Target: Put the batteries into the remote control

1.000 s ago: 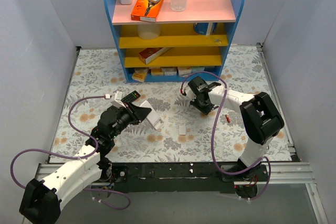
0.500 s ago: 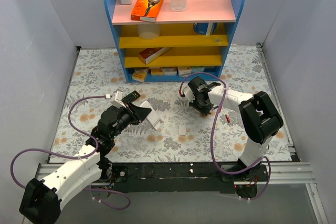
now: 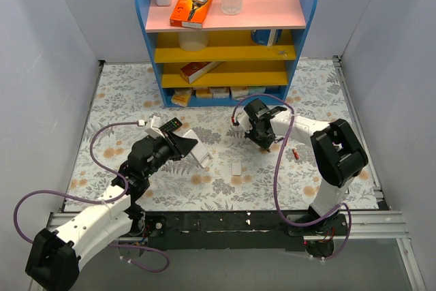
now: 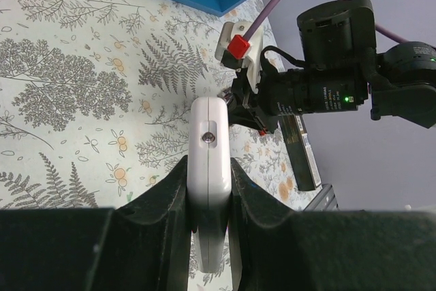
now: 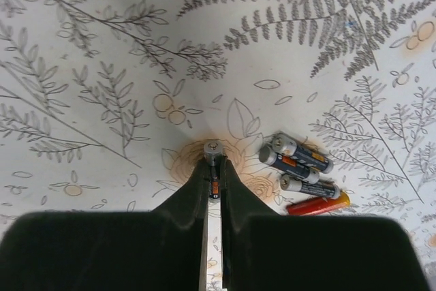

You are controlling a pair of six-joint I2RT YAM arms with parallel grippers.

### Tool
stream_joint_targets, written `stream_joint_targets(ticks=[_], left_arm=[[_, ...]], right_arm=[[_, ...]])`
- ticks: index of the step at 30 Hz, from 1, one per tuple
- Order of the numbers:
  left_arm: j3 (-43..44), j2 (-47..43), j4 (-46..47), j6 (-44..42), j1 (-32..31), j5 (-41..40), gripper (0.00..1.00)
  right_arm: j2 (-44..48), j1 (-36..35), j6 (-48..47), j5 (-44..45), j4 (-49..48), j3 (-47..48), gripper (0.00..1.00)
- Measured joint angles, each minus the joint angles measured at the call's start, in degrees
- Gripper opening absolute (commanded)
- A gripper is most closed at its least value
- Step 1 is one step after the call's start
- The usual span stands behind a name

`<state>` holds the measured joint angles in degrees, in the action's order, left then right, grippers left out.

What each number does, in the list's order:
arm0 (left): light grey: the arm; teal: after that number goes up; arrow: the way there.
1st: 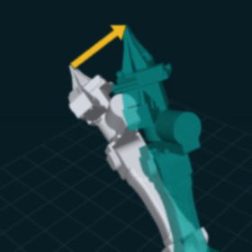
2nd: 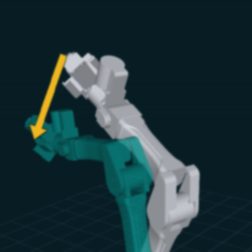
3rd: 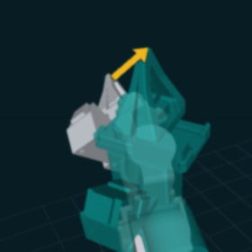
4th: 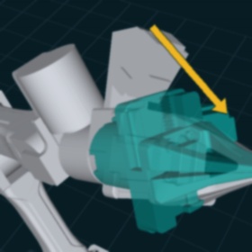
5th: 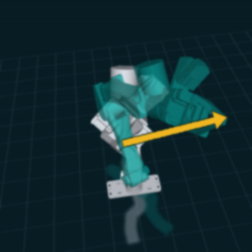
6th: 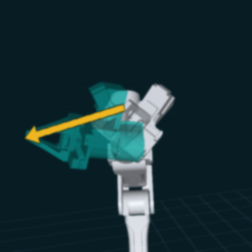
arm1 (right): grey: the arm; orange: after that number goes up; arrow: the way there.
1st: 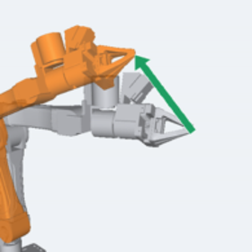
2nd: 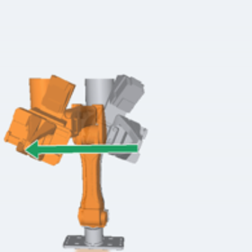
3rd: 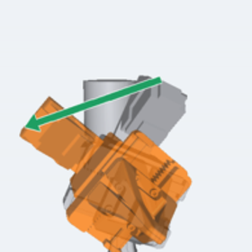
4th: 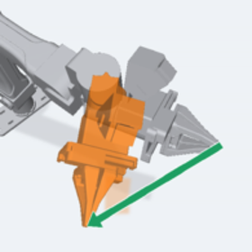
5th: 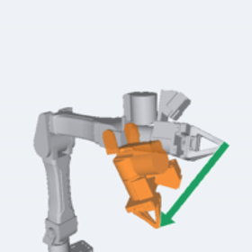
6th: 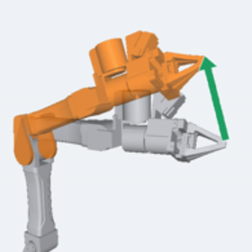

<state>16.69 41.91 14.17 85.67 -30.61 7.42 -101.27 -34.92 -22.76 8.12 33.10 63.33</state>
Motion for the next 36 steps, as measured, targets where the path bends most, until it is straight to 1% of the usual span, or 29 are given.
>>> stream_joint_targets(ticks=[5, 8, 12, 16, 20, 27, 31, 36], left_arm=[[3.7, 4.0, -1.2, -0.1, 0.0, 2.4, 0.00], [7.0, 8.2, -1.5, -0.7, 0.2, 5.2, 0.00], [11.5, 14.8, -2.1, -1.2, 1.9, 11.5, 0.00], [13.9, 20.7, -1.9, -1.3, 5.4, 18.9, 0.00], [15.4, 25.8, -0.8, -1.3, 8.2, 26.8, 0.00], [17.9, 29.0, 3.7, -1.4, 8.8, 36.6, 0.00], [18.4, 29.6, 7.7, -0.6, 8.8, 40.3, 0.00], [18.7, 30.0, 9.8, 0.2, 8.8, 42.9, 0.00]], right_arm=[[2.8, -0.8, 0.5, -4.2, 0.6, 0.0, 0.01], [7.7, -2.5, 1.0, -6.9, 1.2, 0.5, 0.01], [16.2, -5.9, 1.4, -11.6, 1.2, 2.6, 0.01], [22.1, -8.0, 0.3, -17.7, 1.0, 5.3, 0.01], [24.2, -11.1, -0.5, -21.9, 1.0, 7.6, 0.01], [25.1, -19.1, -1.4, -27.5, 0.5, 9.9, 0.01], [25.0, -21.9, -1.6, -28.3, -0.2, 10.1, 0.01], [23.8, -23.8, -2.4, -27.7, 0.1, 10.9, 0.01]])
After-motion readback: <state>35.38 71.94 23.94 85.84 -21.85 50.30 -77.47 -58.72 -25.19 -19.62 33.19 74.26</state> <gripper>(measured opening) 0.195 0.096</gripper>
